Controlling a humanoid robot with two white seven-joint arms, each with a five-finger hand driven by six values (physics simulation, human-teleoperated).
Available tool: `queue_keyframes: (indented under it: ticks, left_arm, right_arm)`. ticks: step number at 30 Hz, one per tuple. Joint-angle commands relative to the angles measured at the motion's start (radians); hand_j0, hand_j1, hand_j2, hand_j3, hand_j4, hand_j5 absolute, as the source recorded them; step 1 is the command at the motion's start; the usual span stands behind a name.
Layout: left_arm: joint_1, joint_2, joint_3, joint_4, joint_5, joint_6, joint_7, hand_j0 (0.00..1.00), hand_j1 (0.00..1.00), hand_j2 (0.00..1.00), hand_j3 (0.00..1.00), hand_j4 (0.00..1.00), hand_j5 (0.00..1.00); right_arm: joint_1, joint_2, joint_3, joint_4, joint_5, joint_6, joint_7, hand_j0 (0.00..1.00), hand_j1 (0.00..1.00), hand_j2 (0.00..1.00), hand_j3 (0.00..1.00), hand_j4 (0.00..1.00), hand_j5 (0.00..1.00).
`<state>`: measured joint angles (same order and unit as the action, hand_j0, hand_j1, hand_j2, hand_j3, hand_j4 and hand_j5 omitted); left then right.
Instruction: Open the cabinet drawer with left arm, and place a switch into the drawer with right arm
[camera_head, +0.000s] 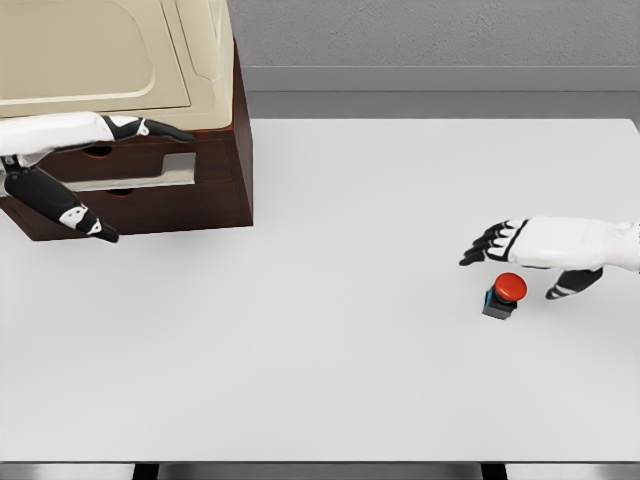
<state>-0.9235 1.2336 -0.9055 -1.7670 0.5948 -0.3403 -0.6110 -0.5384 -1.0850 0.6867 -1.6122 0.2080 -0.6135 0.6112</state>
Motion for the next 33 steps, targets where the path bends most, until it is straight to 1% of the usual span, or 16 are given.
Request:
queue_keyframes:
  ticks: [1,3,6,7,9,10,12,14,17,21,22,23,27,28,31,33]
  left_arm:
    - [0.000,0.003,0.000,0.000,0.007,0.049,0.000,1.00,1.00,1.00,1.00,1.00,1.00]
    - [0.000,0.018,0.002,0.000,-0.010,0.076,0.000,1.00,1.00,1.00,1.00,1.00,1.00]
    - [0.002,0.017,0.000,0.000,-0.087,0.083,0.000,1.00,1.00,1.00,1.00,1.00,1.00]
    - [0.005,0.017,0.000,0.000,-0.092,0.083,0.000,1.00,1.00,1.00,1.00,1.00,1.00]
    - [0.008,0.017,0.004,0.001,-0.196,0.083,0.000,1.00,1.00,1.00,1.00,1.00,1.00]
    - [0.006,0.017,0.005,0.001,-0.205,0.084,0.000,1.00,1.00,1.00,1.00,1.00,1.00]
    - [0.005,0.014,0.007,0.001,-0.205,0.106,0.000,1.00,1.00,1.00,1.00,1.00,1.00]
    - [0.006,0.009,0.007,0.001,-0.204,0.181,0.000,1.00,1.00,1.00,1.00,1.00,1.00]
    - [0.009,0.006,0.007,0.001,-0.199,0.184,0.000,1.00,1.00,1.00,1.00,1.00,1.00]
    - [0.014,0.006,0.008,0.001,-0.193,0.184,0.000,1.00,1.00,1.00,1.00,1.00,1.00]
    - [0.021,0.004,0.008,0.001,-0.194,0.184,0.000,1.00,1.00,1.00,1.00,1.00,1.00]
    - [0.028,0.004,0.010,0.001,-0.194,0.184,0.000,1.00,1.00,1.00,1.00,1.00,1.00]
    - [0.028,0.006,0.011,0.003,-0.193,0.185,0.000,1.00,1.00,1.00,1.00,1.00,1.00]
    - [0.028,0.004,0.013,0.003,-0.191,0.185,0.000,1.00,1.00,1.00,1.00,1.00,1.00]
    - [0.029,0.003,0.013,0.003,-0.188,0.185,0.000,1.00,1.00,1.00,1.00,1.00,1.00]
    - [0.031,0.003,0.013,0.003,-0.188,0.184,0.000,1.00,1.00,1.00,1.00,1.00,1.00]
  right_arm:
    - [0.002,-0.001,0.001,-0.018,-0.005,0.003,0.000,1.00,1.00,1.00,1.00,1.00,1.00]
    - [0.015,0.001,0.001,-0.018,-0.005,0.003,0.000,1.00,1.00,1.00,1.00,1.00,1.00]
    - [0.014,0.002,0.028,-0.018,-0.005,0.003,0.000,1.00,1.00,1.00,1.00,1.00,1.00]
    - [0.014,0.004,0.030,-0.018,-0.005,0.003,0.000,1.00,1.00,1.00,1.00,1.00,1.00]
    - [0.009,0.002,0.028,-0.020,-0.005,0.003,0.000,1.00,1.00,1.00,1.00,1.00,1.00]
    - [0.006,0.002,0.028,-0.025,-0.005,0.003,0.000,1.00,1.00,1.00,1.00,1.00,1.00]
    - [0.005,0.001,0.028,-0.029,-0.005,0.003,0.000,1.00,1.00,1.00,1.00,1.00,1.00]
    - [0.005,0.001,0.027,-0.032,-0.005,0.003,0.000,0.99,0.99,0.99,0.99,0.99,0.99]
    - [0.005,0.002,0.028,-0.035,-0.005,0.003,0.000,0.94,0.94,0.94,0.94,0.94,0.94]
    - [0.006,0.008,0.036,-0.029,-0.005,0.003,0.000,0.88,0.88,0.88,0.88,0.88,0.88]
    - [0.008,0.008,0.037,-0.028,-0.005,0.003,0.000,0.86,0.86,0.86,0.86,0.86,0.86]
    - [0.009,0.008,0.037,-0.026,-0.005,0.003,0.000,0.86,0.86,0.86,0.86,0.86,0.86]
    - [0.009,0.004,0.050,-0.025,-0.005,0.003,0.000,0.80,0.80,0.80,0.80,0.80,0.80]
    - [0.009,0.004,0.050,-0.023,-0.005,0.003,0.000,0.78,0.78,0.78,0.78,0.78,0.78]
    - [0.009,-0.001,0.050,-0.023,-0.005,0.003,0.000,0.77,0.77,0.77,0.77,0.77,0.77]
    - [0.009,-0.001,0.050,-0.023,-0.007,0.003,0.000,0.74,0.74,0.74,0.74,0.74,0.74]
